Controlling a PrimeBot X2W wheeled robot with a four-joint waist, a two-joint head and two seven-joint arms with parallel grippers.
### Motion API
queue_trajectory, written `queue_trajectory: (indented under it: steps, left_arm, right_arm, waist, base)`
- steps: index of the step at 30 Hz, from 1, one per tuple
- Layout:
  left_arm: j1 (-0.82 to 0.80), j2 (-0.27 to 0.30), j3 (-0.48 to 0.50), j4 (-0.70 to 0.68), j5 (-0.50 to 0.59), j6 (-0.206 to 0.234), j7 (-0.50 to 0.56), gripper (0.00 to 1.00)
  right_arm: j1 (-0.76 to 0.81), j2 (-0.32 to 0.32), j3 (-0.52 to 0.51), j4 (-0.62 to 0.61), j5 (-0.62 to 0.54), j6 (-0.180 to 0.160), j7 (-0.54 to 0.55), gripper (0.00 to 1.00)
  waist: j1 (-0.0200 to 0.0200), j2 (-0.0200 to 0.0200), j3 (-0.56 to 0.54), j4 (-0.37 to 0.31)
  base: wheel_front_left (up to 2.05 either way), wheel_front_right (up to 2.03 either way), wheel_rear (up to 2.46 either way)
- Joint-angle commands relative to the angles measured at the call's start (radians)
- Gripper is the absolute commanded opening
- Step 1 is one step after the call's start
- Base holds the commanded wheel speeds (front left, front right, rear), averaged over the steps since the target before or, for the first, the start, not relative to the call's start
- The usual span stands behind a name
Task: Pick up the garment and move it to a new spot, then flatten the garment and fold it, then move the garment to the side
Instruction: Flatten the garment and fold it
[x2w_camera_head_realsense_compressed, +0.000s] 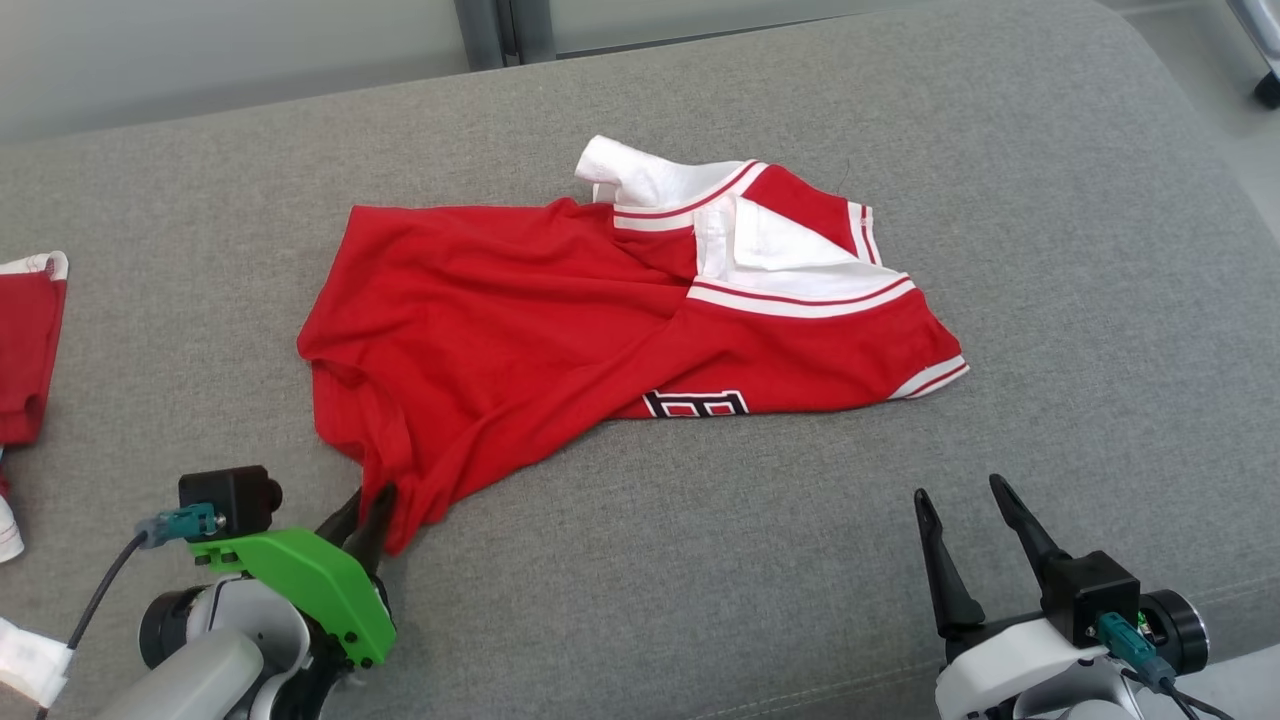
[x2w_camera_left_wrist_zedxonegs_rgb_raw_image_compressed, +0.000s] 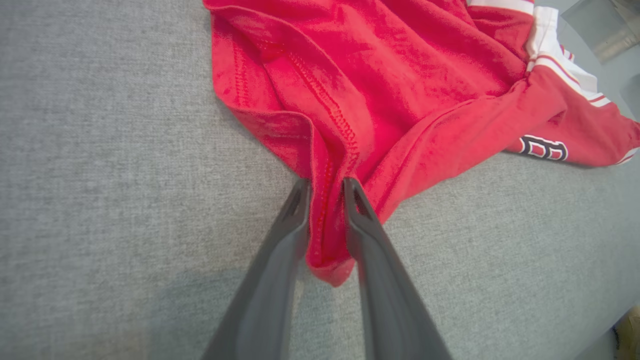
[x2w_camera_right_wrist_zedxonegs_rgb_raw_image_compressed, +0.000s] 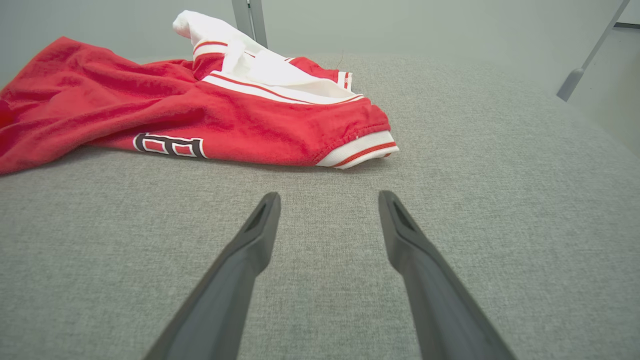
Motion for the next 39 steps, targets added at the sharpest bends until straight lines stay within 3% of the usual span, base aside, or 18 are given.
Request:
queue_trajectory:
  steps: [1,7,17,18,19,20,21,25,32,39]
  left_arm:
    - [0.016,0.013,0.007,-0.001,-0.011,0.007,-0.007,0.00]
    - [0.080,0.019,0.024,-0.001,-0.055,0.020,-0.015,0.00]
    - [0.133,-0.024,0.082,0.070,-0.113,0.016,-0.095,0.01]
    - [0.136,-0.024,0.087,0.075,-0.113,0.017,-0.103,0.22]
    - [0.140,-0.024,0.091,0.080,-0.114,0.017,-0.110,0.36]
    - [0.146,-0.027,0.095,0.082,-0.116,0.019,-0.118,0.89]
    - [0.154,-0.030,0.100,0.084,-0.120,0.023,-0.126,1.00]
    - [0.187,-0.029,0.119,0.080,-0.120,0.041,-0.154,1.00]
    - [0.224,0.007,0.208,-0.004,-0.008,0.144,-0.192,1.00]
    - [0.120,-0.003,0.165,-0.185,0.093,0.159,-0.152,1.00]
  right_arm:
    - [0.008,-0.002,-0.003,0.001,-0.011,-0.001,-0.003,1.00]
    - [0.026,-0.002,-0.012,-0.002,-0.011,-0.001,-0.003,1.00]
    - [0.017,-0.002,-0.011,0.000,-0.029,-0.001,-0.003,1.00]
    - [0.019,-0.002,-0.012,0.000,-0.030,-0.001,-0.003,1.00]
    - [0.021,-0.002,-0.013,0.000,-0.032,-0.001,-0.003,1.00]
    - [0.025,-0.002,-0.014,0.000,-0.033,-0.001,-0.003,1.00]
    - [0.029,-0.002,-0.014,0.000,-0.034,-0.001,-0.003,1.00]
    - [0.036,-0.002,-0.014,0.000,-0.035,-0.001,-0.003,1.00]
    - [0.023,-0.002,-0.007,-0.012,-0.042,-0.001,-0.003,1.00]
    - [-0.001,-0.002,0.005,-0.021,-0.040,-0.001,-0.003,1.00]
  waist:
    - [0.0000,0.0000,-0.001,0.000]
    - [0.0000,0.0000,-0.007,0.015]
    - [0.0000,0.0000,-0.021,0.061]
    - [0.0000,0.0000,-0.023,0.064]
    - [0.0000,0.0000,-0.026,0.066]
    - [0.0000,0.0000,-0.030,0.069]
    - [0.0000,0.0000,-0.034,0.071]
    - [0.0000,0.0000,-0.048,0.079]
    - [0.0000,0.0000,-0.056,0.076]
    - [0.0000,0.0000,-0.029,0.042]
  base:
    - [0.00,0.00,0.00]
    - [0.00,0.00,0.00]
    - [0.00,0.00,0.00]
    - [0.00,0.00,0.00]
    - [0.00,0.00,0.00]
    - [0.00,0.00,0.00]
    - [0.00,0.00,0.00]
    - [0.00,0.00,0.00]
    - [0.00,0.00,0.00]
    - [0.00,0.00,0.00]
